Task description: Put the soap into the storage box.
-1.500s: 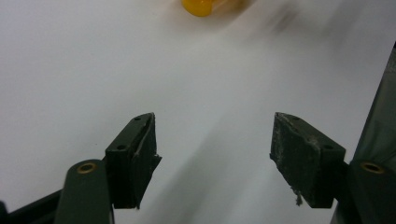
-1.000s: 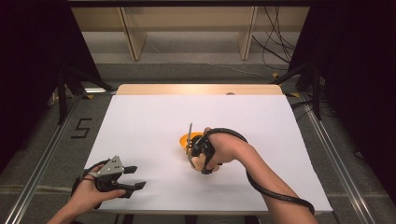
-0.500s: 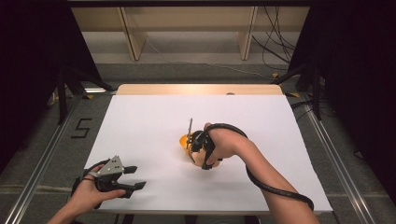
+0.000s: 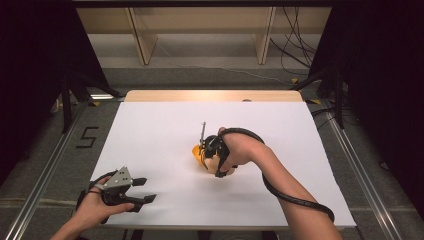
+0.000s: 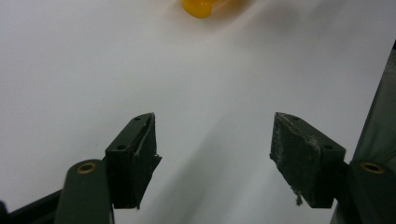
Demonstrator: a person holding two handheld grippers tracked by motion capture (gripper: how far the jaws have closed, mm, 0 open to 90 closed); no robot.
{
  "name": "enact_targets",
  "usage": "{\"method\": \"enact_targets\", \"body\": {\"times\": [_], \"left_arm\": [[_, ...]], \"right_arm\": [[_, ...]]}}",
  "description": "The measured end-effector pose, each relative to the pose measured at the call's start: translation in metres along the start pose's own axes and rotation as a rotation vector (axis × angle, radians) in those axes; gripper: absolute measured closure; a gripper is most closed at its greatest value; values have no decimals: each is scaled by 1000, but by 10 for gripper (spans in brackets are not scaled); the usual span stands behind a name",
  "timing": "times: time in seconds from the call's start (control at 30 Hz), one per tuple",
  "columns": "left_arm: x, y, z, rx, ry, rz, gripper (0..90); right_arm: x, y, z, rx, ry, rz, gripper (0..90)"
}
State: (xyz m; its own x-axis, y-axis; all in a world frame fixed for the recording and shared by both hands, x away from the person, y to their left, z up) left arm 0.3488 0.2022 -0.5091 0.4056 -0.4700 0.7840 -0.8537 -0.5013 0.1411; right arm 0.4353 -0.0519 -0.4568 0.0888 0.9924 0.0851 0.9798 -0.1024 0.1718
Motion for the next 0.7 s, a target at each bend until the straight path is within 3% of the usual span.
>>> {"method": "enact_targets", "body": {"times": [0.07, 0.1, 0.3, 0.33, 0.37, 0.4, 0.57, 0.6, 0.7], "left_arm": [[0, 0, 0, 1, -1, 2, 314], [0, 0, 0, 0, 0, 1, 314], [0, -1, -1, 2, -12, 11, 314], [0, -1, -1, 2, -12, 12, 314], [0, -1, -1, 2, -12, 12, 314], [0, -1, -1, 2, -12, 11, 314], [0, 0, 0, -3, 5, -2, 314], [0, 0, 0, -3, 5, -2, 314], [0, 0, 0, -3, 5, -2, 314]], "right_arm": [[0, 0, -1, -4, -7, 18, 339], [0, 2, 0, -3, 2, -8, 339], [0, 5, -1, -2, 0, 24, 339], [2, 9, 1, -12, 27, -27, 339], [1, 7, 0, -6, 13, 16, 339], [1, 7, -2, -4, 0, 28, 339], [1, 10, 0, -8, 2, 35, 339], [1, 13, 2, -7, 20, 0, 339], [1, 13, 1, -3, 10, 22, 339]]}}
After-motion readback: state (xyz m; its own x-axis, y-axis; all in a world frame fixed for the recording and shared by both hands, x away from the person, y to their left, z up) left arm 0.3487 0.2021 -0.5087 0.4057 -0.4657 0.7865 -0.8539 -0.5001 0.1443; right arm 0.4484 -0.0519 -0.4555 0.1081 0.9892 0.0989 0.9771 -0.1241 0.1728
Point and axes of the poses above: each handheld gripper's, and its own axes: z roughly forward along the jaws, x roughly out of its top, y roughly to its right, the point moved 7 cm from there along z, roughly forward along the jaws, and after that the axes turned 8 degrees about -x, right-handed, at the moved point
